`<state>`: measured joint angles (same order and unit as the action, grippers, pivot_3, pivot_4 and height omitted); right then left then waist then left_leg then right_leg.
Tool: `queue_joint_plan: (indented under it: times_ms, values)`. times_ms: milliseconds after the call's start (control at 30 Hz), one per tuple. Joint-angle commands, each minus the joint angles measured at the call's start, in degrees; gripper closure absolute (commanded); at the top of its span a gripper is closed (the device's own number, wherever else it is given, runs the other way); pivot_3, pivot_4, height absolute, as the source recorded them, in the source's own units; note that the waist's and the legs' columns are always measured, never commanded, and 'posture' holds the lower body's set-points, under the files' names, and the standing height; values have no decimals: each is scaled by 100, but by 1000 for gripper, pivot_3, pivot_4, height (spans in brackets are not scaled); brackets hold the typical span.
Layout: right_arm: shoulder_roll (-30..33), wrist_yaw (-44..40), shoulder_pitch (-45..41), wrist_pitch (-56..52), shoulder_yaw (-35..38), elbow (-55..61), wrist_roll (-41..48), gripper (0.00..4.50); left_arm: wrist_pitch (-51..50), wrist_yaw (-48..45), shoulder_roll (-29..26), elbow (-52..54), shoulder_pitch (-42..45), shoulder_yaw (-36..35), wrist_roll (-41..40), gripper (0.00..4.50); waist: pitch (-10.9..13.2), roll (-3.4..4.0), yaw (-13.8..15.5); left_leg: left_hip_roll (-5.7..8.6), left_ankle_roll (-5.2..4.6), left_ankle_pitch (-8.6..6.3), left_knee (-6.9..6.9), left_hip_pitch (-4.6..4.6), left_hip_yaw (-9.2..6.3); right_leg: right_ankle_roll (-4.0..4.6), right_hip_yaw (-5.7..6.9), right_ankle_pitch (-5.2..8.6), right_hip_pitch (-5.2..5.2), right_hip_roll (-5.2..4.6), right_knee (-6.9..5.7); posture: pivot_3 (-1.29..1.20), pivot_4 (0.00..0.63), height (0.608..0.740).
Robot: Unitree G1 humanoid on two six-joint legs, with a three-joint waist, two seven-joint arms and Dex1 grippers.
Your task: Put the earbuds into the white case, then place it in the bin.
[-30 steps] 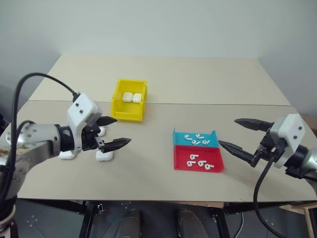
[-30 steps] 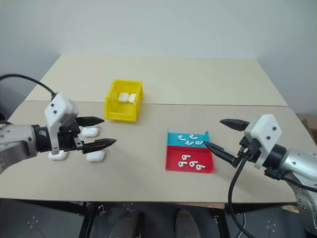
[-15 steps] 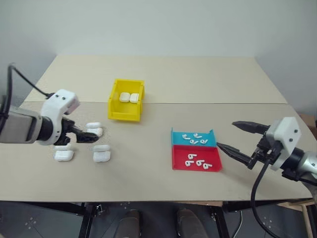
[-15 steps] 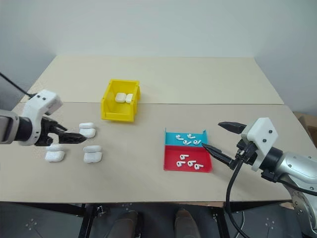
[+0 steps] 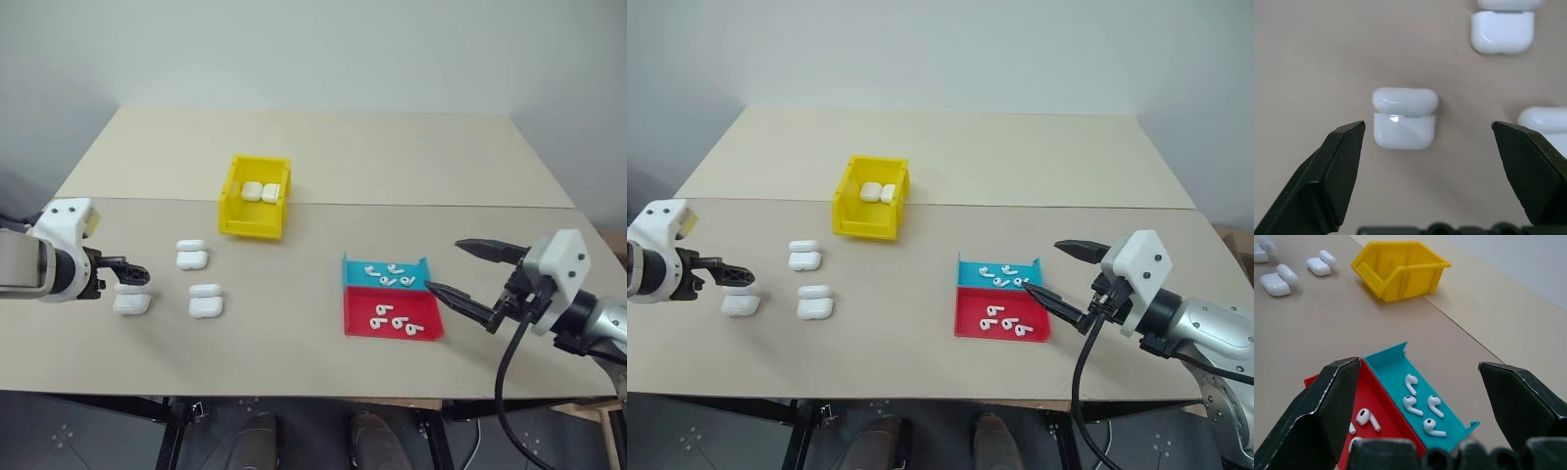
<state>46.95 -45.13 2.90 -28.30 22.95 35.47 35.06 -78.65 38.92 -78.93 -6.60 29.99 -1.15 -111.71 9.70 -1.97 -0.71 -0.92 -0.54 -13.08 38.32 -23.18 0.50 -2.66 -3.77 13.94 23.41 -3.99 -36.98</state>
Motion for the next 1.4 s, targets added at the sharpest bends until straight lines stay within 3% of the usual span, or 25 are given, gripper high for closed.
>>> queue_joint_plan:
  times_ms: [33, 600, 1033, 1200, 1400]
  values:
    - [99, -12, -90, -41, 90, 111, 109, 24, 34, 193, -22, 14, 149, 11, -129, 0, 0, 0, 6, 2, 0, 0, 0, -1, 2, -1, 0, 1, 0, 0, 1, 0, 150, 740]
    - [113, -20, -99, -120, 115, 198, 170, 24, -220, 793, 517, -728, 1100, 1152, -129, 0, 0, -1, 11, 12, 4, 3, 0, -1, 17, -4, -1, 3, -6, 15, 9, 0, 150, 740]
    - [132, 24, -112, -141, 104, 227, 169, 24, -408, 930, 493, -1114, 1063, 1236, -129, 0, 1, -2, 11, 12, 5, 4, 0, 1, 11, -3, -3, 2, -6, 16, 6, 0, 150, 740]
    - [118, 21, -102, -150, 115, 231, 190, 24, -332, 1004, 810, -1467, 1157, 1308, -60, 0, 0, -2, 20, 13, 5, 4, 0, 0, 10, -4, -2, 2, -7, 13, 7, 0, 150, 740]
    - [115, 86, -97, -196, 144, 297, 230, 24, -565, 856, 1181, -1872, 1376, 1215, 587, 0, 1, -3, 17, 14, 5, 4, 1, -2, 12, -4, -1, 2, -6, 17, 9, 0, 150, 740]
